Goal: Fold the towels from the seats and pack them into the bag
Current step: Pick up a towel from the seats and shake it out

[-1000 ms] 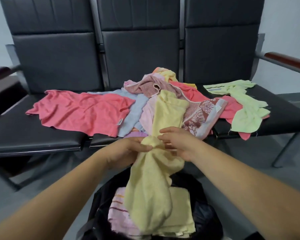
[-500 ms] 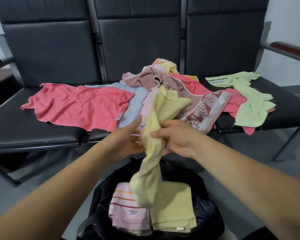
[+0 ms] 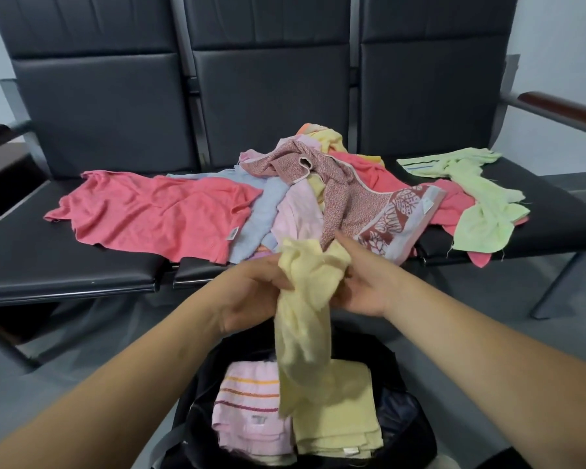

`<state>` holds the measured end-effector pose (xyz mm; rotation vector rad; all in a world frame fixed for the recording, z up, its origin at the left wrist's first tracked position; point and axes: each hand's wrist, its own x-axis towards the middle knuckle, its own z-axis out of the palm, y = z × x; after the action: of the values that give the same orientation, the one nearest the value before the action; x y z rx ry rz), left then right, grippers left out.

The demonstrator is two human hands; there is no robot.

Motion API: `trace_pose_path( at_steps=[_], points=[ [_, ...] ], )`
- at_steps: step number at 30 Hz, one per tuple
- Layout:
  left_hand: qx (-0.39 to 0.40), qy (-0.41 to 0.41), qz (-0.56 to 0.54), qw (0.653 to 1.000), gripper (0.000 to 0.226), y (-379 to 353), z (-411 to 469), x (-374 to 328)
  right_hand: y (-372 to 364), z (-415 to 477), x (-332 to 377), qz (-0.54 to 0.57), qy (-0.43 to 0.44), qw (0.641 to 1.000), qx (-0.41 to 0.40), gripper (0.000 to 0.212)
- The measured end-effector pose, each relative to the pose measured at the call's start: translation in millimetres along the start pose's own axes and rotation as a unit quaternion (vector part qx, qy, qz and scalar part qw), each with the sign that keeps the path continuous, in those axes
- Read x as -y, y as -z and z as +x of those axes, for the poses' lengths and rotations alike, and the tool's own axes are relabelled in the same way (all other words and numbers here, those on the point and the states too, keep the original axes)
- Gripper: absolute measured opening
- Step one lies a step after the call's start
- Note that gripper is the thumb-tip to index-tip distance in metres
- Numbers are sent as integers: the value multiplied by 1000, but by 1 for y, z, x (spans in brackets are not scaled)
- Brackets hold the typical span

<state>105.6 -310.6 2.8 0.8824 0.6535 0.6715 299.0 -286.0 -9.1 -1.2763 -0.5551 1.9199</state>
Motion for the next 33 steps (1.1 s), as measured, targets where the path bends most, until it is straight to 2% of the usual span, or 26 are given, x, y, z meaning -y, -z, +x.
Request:
trace_pose_path(
  at_steps=[2, 4, 5, 7, 9, 11, 15, 17, 19, 21, 22, 24, 25, 27, 29, 30, 31, 33],
  points=[
    [3, 2, 39, 999, 56, -5, -1, 4, -1, 4, -1, 2, 22, 1000, -4, 38],
    [-18, 0, 22, 1000, 42, -8, 0, 5, -5, 4, 4, -3, 102, 995, -13, 12],
    [-38, -2, 1, 999, 36, -10, -1, 3, -8, 0, 7, -13, 146, 989, 1, 7],
    [-81, -8, -50, 995, 40, -8, 0, 1, -13, -9, 12, -13, 200, 977, 68, 12],
    [-129, -22, -88, 988, 40, -7, 0, -2, -17, -21, 16, 0, 212, 969, 128, 18],
    [-165, -51, -116, 978, 41, -2, 2, -5, -18, -29, 21, 42, 207, 966, 145, 17],
    [-183, -95, -111, 972, 45, 2, 4, -13, -9, -32, 33, 184, 194, 962, 59, 17],
    [-178, -99, -111, 973, 39, 6, 4, -17, -1, -29, 35, 192, 200, 961, 20, 26],
    [-159, -84, -114, 977, 33, 10, 4, -20, 5, -28, 35, 170, 197, 966, 5, 17],
    [-139, -50, -100, 984, 44, 13, 3, -22, 7, -28, 36, 155, 185, 970, 0, 12],
    [-141, -34, -69, 987, 50, 15, 2, -22, 9, -28, 37, 144, 178, 973, 4, 12],
    [-168, -37, 91, 981, 46, 21, 1, -20, 13, -26, 39, 118, 158, 980, 10, 18],
    [-190, -48, 207, 959, 35, 26, 1, -20, 16, -26, 39, 103, 144, 984, 10, 24],
    [-233, -55, 408, 881, 17, 30, -5, -24, 17, -27, 38, 48, 131, 990, 5, 29],
    [-255, -46, 522, 813, 23, 33, -9, -27, 16, -26, 37, -30, 157, 987, 2, 14],
    [-255, -45, 550, 794, 26, 33, -10, -28, 14, -27, 36, -63, 185, 981, 9, 9],
    [-251, -50, 557, 790, 27, 34, -11, -27, 11, -30, 35, -90, 207, 974, 26, 9],
    [-232, -70, 512, 824, 44, 35, -11, -24, 4, -38, 31, -133, 221, 963, 81, 12]
  ],
)
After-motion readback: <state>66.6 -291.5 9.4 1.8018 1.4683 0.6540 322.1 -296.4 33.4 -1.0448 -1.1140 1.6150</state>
